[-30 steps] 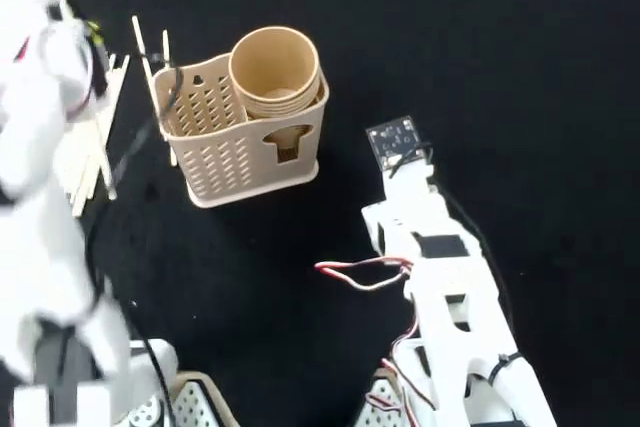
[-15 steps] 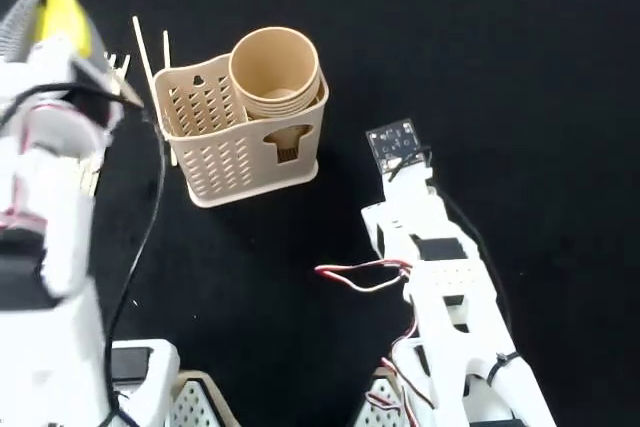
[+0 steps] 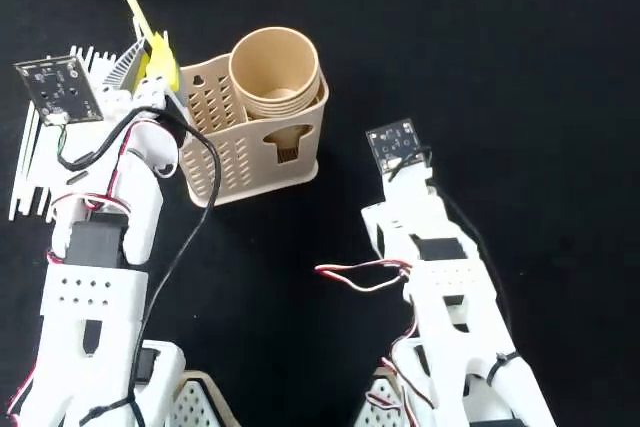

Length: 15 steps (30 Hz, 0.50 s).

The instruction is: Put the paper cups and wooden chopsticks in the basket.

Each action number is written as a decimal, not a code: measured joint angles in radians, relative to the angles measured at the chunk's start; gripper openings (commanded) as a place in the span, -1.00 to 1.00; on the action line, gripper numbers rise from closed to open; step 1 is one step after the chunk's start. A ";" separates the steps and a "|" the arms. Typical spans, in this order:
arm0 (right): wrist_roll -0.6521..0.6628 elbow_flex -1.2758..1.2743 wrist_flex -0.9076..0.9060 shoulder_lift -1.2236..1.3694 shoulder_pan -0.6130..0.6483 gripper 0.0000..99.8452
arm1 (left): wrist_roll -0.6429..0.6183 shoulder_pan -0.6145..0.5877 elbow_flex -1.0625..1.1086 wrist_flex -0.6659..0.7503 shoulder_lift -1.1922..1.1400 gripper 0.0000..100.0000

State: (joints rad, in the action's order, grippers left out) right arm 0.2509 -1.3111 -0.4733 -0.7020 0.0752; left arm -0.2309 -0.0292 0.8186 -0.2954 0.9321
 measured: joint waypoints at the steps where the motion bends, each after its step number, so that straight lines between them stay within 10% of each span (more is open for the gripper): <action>1: 0.000 0.000 0.000 0.000 0.000 -0.97 | 0.012 0.000 0.000 -0.014 0.000 -0.59; 15: 0.000 0.000 0.000 0.000 0.000 -0.97 | 0.032 -0.147 -0.394 -0.482 -0.063 -0.58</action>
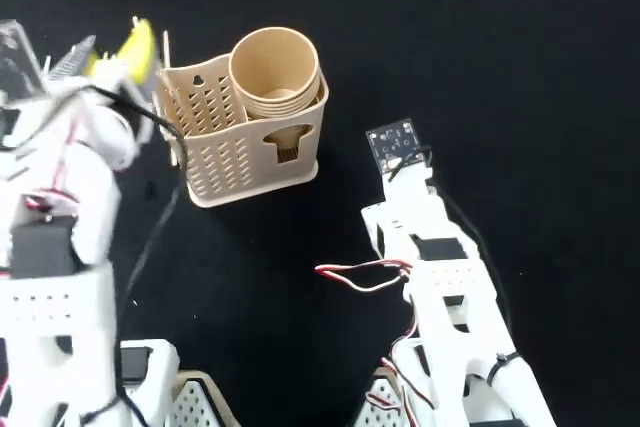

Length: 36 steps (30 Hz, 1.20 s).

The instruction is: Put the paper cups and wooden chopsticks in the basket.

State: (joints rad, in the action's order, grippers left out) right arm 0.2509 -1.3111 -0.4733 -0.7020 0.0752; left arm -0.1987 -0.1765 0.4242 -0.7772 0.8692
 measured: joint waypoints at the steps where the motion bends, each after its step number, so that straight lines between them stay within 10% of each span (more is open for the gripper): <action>1: 0.000 0.000 0.000 0.000 0.000 -0.97 | 0.000 -0.028 -0.054 -0.054 -0.038 -0.58; 11: 0.000 0.000 0.000 0.000 0.000 -0.97 | -0.041 -0.175 -0.640 -0.465 -0.707 -0.58; 36: 0.000 0.000 0.000 0.000 0.000 -0.97 | -0.089 -0.130 -1.734 -0.658 -1.996 -0.58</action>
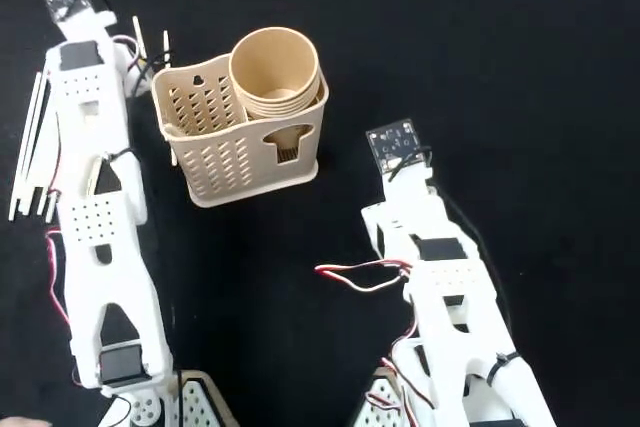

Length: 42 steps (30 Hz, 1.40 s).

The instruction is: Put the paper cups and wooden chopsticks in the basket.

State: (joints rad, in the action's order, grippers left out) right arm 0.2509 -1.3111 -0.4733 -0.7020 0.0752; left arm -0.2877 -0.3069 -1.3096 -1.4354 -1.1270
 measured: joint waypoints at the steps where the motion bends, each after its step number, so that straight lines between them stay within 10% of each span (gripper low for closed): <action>1: 0.000 0.000 0.000 0.000 0.000 -0.97 | 0.002 0.003 -0.015 0.000 -0.025 -0.58; 27: 0.000 0.000 0.000 0.000 0.000 -0.97 | 0.094 0.034 -0.219 -0.315 -0.095 -0.94; 42: 0.000 0.000 0.000 0.000 0.000 -0.97 | 0.143 0.029 0.385 -0.321 0.488 -0.94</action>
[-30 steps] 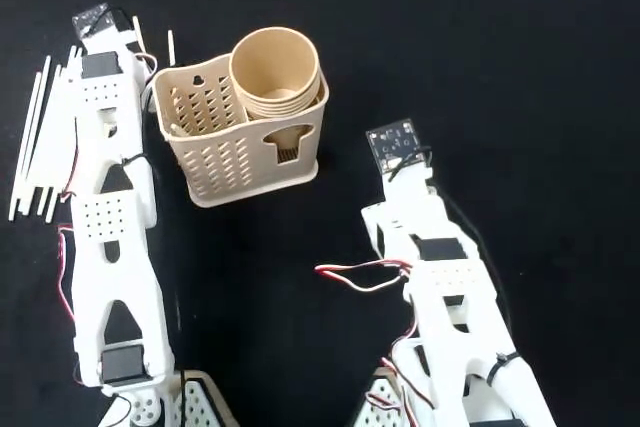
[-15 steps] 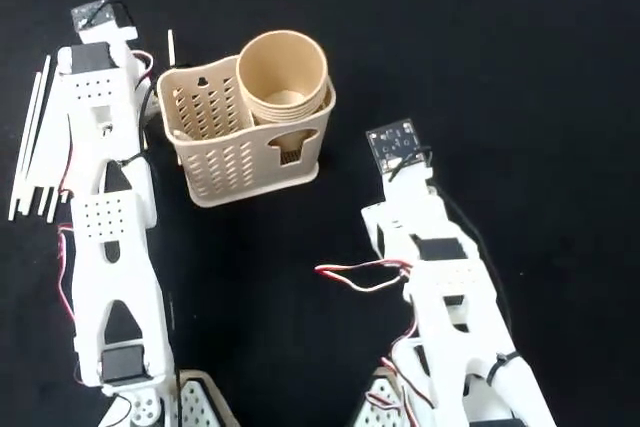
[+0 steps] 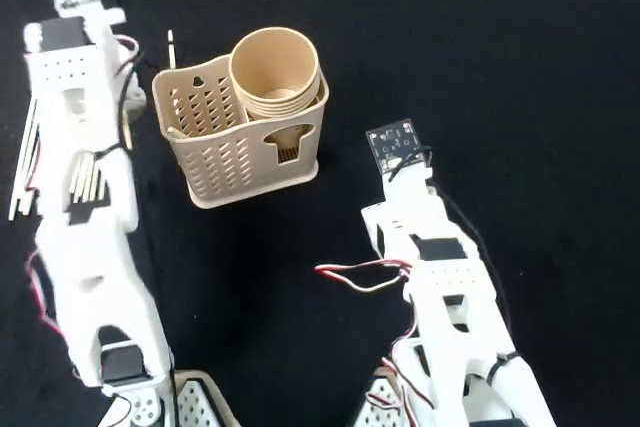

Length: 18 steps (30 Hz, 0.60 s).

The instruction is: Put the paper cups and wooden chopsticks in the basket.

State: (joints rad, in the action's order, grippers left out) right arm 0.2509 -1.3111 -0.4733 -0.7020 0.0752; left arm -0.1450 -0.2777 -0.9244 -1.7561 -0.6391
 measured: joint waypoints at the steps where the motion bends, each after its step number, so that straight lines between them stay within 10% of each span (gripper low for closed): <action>1: 0.000 0.000 0.000 0.000 0.000 -0.97 | 0.000 -0.002 0.034 0.000 0.063 -0.94; 18: 0.000 0.000 0.000 0.000 0.000 -0.97 | 0.003 0.020 0.612 0.313 1.010 -0.94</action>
State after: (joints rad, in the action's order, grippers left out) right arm 0.2509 -1.3111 -0.4733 -0.7020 0.0752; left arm -0.1419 -0.2578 -0.3122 -1.4431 0.3705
